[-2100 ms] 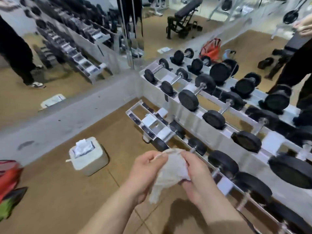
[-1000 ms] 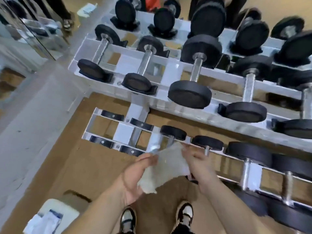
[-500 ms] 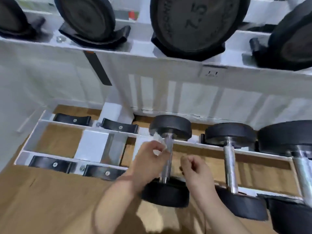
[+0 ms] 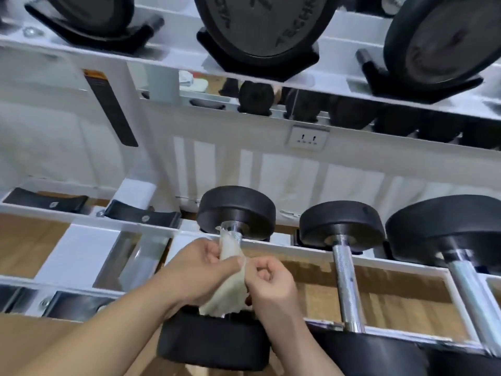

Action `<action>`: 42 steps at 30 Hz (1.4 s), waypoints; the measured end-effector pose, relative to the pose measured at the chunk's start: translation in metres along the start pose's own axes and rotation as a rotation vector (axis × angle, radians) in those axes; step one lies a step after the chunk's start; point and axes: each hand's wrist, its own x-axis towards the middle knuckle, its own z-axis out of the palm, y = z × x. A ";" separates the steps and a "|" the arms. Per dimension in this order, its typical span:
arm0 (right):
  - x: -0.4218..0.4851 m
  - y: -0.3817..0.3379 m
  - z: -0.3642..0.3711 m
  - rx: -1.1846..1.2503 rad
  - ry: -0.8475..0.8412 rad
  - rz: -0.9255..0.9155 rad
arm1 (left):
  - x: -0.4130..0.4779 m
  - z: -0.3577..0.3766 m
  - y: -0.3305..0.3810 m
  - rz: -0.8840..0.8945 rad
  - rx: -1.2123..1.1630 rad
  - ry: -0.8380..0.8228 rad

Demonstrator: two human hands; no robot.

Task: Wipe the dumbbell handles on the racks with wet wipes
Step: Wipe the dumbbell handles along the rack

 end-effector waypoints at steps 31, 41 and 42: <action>0.007 -0.001 0.007 -0.062 0.095 0.024 | 0.003 0.013 -0.005 -0.077 -0.274 -0.404; 0.001 -0.009 -0.001 -0.069 0.104 -0.009 | 0.010 0.025 0.016 -0.139 -0.464 -0.274; 0.000 -0.007 0.000 -0.076 0.094 -0.018 | 0.004 0.021 0.010 -0.124 -0.409 -0.325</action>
